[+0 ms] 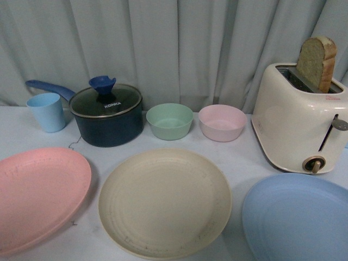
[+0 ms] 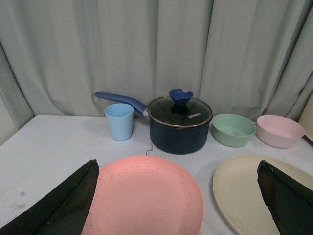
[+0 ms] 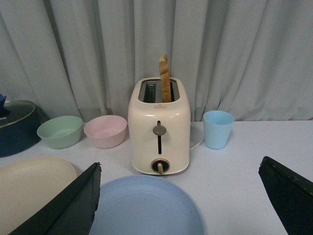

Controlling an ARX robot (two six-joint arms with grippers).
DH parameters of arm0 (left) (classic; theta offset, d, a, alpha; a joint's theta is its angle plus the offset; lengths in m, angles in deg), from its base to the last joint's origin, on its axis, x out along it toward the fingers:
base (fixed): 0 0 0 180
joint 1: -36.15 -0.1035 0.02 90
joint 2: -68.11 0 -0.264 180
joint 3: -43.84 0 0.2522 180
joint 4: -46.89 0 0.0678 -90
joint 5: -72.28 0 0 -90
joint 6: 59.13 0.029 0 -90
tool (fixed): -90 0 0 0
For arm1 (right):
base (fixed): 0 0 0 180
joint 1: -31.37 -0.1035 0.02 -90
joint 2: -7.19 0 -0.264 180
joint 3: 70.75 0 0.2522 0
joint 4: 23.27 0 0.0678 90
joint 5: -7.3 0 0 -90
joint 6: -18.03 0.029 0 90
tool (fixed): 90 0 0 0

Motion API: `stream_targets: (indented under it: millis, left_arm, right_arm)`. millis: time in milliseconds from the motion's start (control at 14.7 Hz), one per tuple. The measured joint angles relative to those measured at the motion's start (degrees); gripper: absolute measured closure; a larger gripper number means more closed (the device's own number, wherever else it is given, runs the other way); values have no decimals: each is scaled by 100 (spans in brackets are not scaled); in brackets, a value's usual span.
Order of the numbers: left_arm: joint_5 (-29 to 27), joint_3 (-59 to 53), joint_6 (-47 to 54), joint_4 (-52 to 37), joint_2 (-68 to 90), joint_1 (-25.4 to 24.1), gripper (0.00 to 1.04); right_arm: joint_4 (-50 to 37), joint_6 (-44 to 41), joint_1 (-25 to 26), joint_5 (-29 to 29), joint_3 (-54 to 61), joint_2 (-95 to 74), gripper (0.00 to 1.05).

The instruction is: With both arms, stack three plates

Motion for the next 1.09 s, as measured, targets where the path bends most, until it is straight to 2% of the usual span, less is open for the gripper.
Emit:
stream_targets:
  millis: [1088]
  left_arm:
    - [0,0,0,0,0,0,7]
  right_arm:
    - [0,2,0,0,0,0,6]
